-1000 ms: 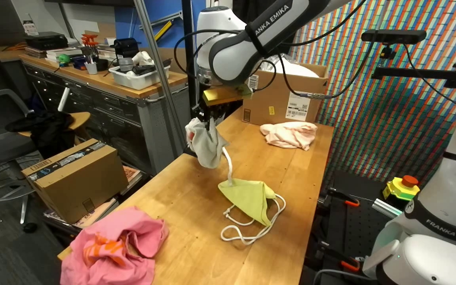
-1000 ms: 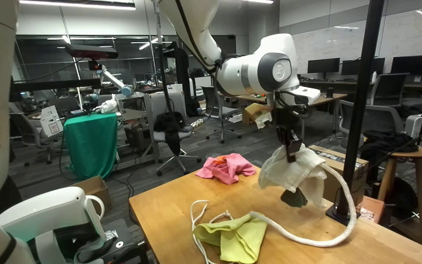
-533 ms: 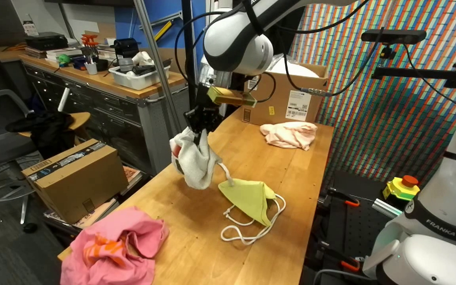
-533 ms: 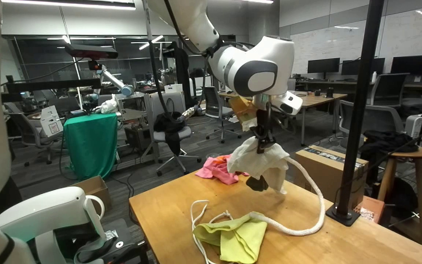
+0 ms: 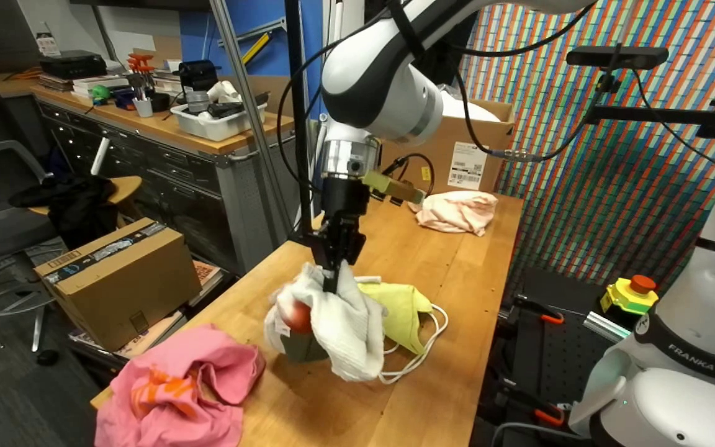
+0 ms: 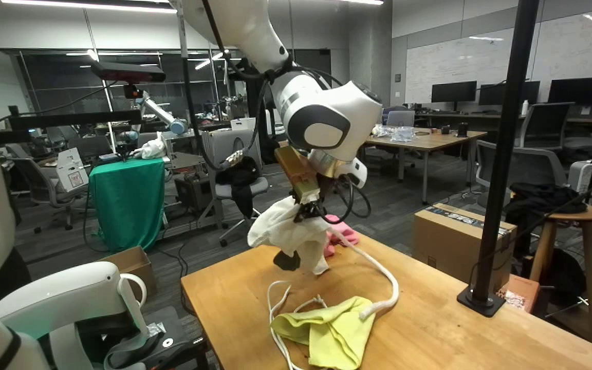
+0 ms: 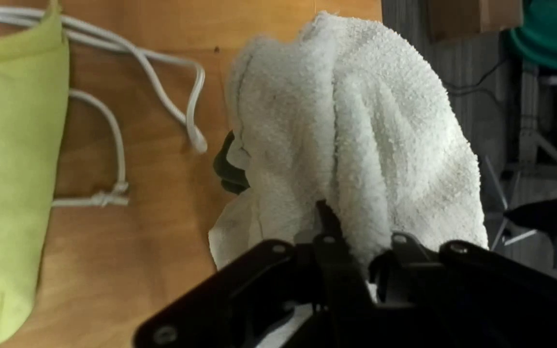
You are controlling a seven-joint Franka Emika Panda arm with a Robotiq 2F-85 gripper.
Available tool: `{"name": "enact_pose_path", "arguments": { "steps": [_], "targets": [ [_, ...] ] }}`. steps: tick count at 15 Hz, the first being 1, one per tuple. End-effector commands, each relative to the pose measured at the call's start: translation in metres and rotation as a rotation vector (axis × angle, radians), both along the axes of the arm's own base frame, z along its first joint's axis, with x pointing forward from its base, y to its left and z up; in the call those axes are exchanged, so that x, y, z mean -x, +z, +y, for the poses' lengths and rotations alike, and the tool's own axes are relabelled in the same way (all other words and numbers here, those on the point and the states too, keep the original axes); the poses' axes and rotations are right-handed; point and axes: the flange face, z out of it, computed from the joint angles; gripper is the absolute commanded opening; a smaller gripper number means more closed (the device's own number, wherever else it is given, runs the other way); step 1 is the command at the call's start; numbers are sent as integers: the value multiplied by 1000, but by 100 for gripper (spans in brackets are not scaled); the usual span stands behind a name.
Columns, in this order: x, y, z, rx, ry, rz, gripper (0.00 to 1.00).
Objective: Move the peach shirt to the right, move the pink shirt to the left, move the white towel to the left, move the yellow towel to the right, move the thick white rope forwards, move the radish backwards
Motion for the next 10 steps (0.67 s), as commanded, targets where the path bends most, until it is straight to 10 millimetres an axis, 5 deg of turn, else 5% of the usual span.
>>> {"name": "enact_pose_path", "arguments": {
  "steps": [1,5,10],
  "targets": [
    [42,-28,28,-18,177,106,7],
    [82,-88,64,97,373,215,7],
    [102,-137,109,166,494,189,7]
  ]
}}
